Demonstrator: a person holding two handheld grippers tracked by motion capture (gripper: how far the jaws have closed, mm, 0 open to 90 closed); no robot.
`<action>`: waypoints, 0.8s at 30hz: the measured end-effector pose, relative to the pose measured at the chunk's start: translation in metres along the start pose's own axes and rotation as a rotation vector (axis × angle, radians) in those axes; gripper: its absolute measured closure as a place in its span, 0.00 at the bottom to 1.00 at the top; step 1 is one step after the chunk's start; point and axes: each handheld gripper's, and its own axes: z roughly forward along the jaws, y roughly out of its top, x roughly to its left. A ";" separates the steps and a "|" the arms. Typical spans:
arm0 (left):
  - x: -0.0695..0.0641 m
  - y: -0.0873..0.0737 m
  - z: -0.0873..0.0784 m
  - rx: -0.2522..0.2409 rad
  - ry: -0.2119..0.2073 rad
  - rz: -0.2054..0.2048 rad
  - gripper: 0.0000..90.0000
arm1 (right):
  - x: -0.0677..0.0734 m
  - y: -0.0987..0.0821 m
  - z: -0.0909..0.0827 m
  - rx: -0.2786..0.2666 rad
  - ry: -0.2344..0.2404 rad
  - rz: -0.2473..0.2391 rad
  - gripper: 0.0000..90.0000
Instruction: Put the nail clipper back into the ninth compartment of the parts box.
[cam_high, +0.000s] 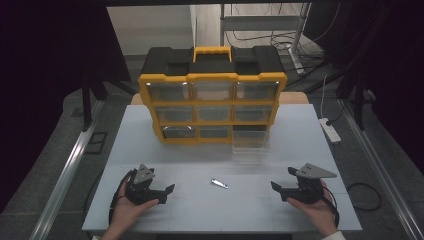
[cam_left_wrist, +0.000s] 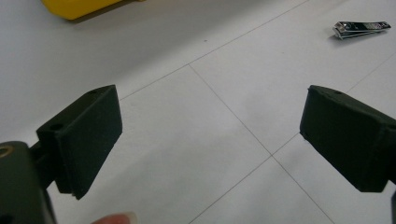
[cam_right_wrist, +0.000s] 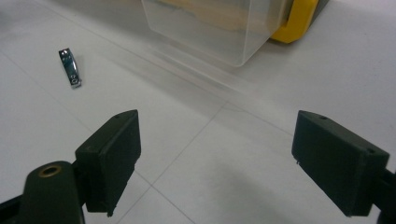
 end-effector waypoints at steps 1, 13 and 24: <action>0.000 0.000 -0.001 -0.003 0.001 -0.001 0.07 | 0.000 0.002 0.000 0.000 -0.003 0.000 0.18; 0.000 0.000 0.000 -0.008 0.003 0.002 0.07 | 0.011 0.031 -0.010 -0.037 0.034 -0.025 0.18; 0.001 0.001 0.001 -0.009 0.007 0.007 0.07 | 0.022 0.052 -0.005 -0.011 0.061 -0.071 0.18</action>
